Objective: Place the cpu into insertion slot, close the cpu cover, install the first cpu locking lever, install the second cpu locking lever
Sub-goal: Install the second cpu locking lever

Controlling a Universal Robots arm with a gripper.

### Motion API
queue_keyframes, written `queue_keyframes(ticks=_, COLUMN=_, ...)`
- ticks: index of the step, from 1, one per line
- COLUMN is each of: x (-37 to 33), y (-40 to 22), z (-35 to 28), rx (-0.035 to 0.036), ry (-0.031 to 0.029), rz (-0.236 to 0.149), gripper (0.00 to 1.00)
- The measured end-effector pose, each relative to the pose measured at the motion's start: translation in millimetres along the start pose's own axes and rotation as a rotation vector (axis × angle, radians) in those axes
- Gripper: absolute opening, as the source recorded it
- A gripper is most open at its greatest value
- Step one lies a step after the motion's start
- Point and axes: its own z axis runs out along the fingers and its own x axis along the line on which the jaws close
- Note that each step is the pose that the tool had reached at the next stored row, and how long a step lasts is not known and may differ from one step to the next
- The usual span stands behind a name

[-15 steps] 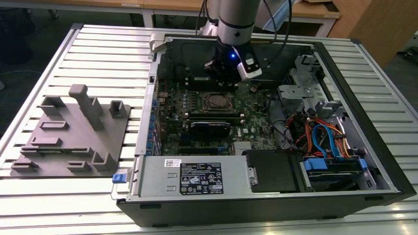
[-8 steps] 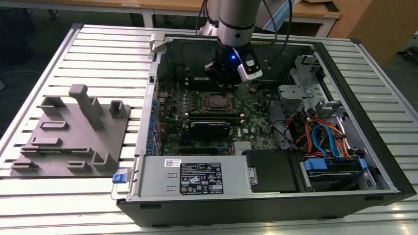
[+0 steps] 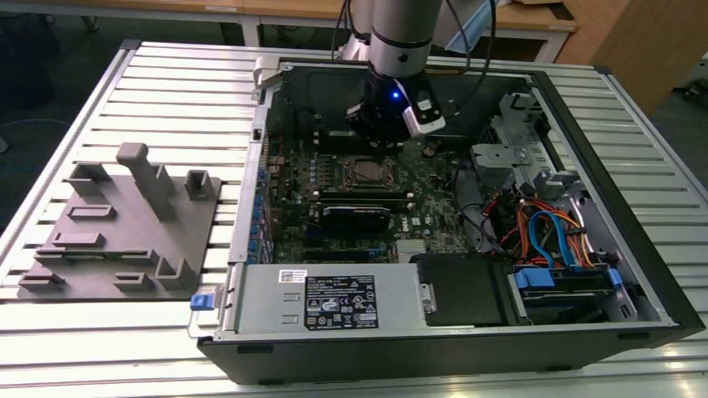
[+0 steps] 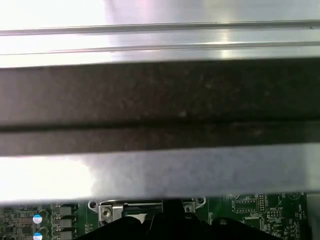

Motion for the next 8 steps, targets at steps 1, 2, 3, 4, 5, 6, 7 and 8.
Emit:
queue_keyframes(ticks=1, x=0.0, y=0.1, z=-1.4, rx=0.0001, ry=0.0000, rz=0.000, gripper=0.10)
queue_keyframes(ticks=2, x=0.0, y=0.1, z=-2.9, rx=0.0000, ry=0.0000, rz=0.000, gripper=0.10)
queue_keyframes(ticks=3, x=0.0, y=0.2, z=-4.6, rx=0.0000, ry=-0.0001, rz=0.000, gripper=0.10)
queue_keyframes(ticks=4, x=0.0, y=0.3, z=-6.3, rx=-0.0001, ry=-0.0001, rz=0.000, gripper=0.10)
queue_keyframes(ticks=5, x=-0.1, y=0.3, z=-7.5, rx=0.0001, ry=0.0000, rz=0.000, gripper=0.10)
queue_keyframes(ticks=6, x=-0.1, y=0.4, z=-7.6, rx=-0.0001, ry=-0.0001, rz=0.000, gripper=0.10)
queue_keyframes(ticks=7, x=-0.1, y=0.3, z=-7.6, rx=-0.0001, ry=-0.0001, rz=0.000, gripper=0.10)
queue_keyframes(ticks=8, x=-0.1, y=0.3, z=-7.6, rx=-0.0002, ry=-0.0001, rz=0.000, gripper=0.10)
